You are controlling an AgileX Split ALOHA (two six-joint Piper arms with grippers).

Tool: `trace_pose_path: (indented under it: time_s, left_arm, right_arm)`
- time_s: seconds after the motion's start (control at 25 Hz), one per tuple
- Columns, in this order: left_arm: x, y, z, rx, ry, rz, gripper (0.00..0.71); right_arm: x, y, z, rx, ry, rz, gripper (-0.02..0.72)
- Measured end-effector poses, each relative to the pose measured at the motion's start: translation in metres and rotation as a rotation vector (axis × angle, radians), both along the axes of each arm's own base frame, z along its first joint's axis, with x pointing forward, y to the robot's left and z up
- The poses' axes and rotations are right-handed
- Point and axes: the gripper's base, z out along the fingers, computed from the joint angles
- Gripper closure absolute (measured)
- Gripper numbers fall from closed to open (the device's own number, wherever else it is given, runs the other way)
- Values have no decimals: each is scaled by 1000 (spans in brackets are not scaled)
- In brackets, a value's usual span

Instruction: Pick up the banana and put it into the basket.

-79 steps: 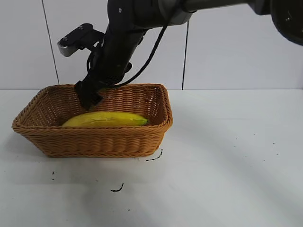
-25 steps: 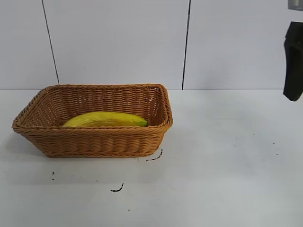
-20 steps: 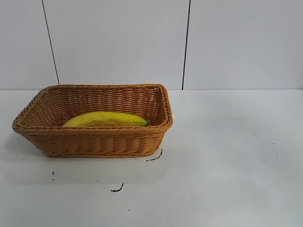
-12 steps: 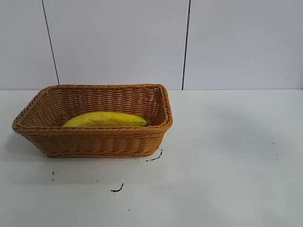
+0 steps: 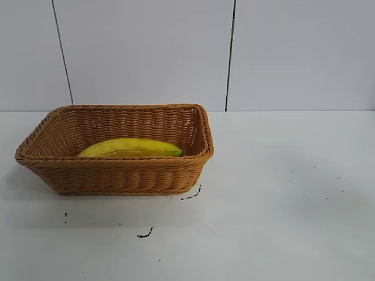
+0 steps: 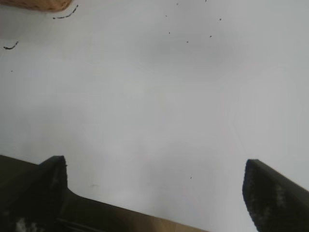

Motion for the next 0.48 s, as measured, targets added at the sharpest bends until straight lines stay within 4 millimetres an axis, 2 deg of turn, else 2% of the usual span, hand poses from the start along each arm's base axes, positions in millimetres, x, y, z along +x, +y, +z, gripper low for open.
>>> trace_pose_path:
  time_s: [0.24,0.48]
  left_arm:
    - [0,0,0,0,0,0,20]
    - [0,0,0,0,0,0,20]
  right_arm:
    - [-9,-3,3,7,-67,-53,11]
    - [-27,-5,6,15,-186,-76,11]
